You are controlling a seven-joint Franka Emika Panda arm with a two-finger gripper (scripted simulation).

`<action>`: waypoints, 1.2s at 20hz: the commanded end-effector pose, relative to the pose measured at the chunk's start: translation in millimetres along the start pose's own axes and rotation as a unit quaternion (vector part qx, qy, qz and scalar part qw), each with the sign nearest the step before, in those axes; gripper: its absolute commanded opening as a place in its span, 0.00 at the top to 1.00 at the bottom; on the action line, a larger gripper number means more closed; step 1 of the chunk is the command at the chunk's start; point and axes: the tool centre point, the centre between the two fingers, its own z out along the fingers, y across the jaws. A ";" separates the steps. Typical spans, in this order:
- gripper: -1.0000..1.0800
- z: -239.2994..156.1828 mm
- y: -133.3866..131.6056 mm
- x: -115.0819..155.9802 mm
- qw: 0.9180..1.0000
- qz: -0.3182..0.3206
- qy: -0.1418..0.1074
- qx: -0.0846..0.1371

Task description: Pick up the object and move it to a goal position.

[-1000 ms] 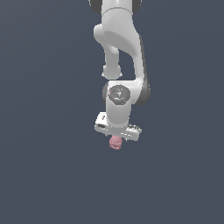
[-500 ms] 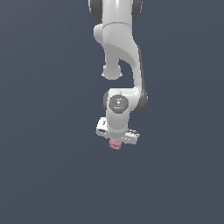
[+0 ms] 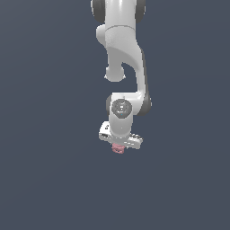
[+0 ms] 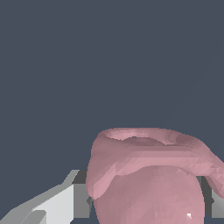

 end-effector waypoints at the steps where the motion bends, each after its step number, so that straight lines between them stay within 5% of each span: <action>1: 1.00 0.1 0.0 0.1 1.000 0.000 0.000 0.000; 13: 1.00 -12.7 0.6 -6.2 1.000 0.000 0.000 0.000; 24: 1.00 -74.0 3.6 -36.6 1.000 0.000 0.000 0.000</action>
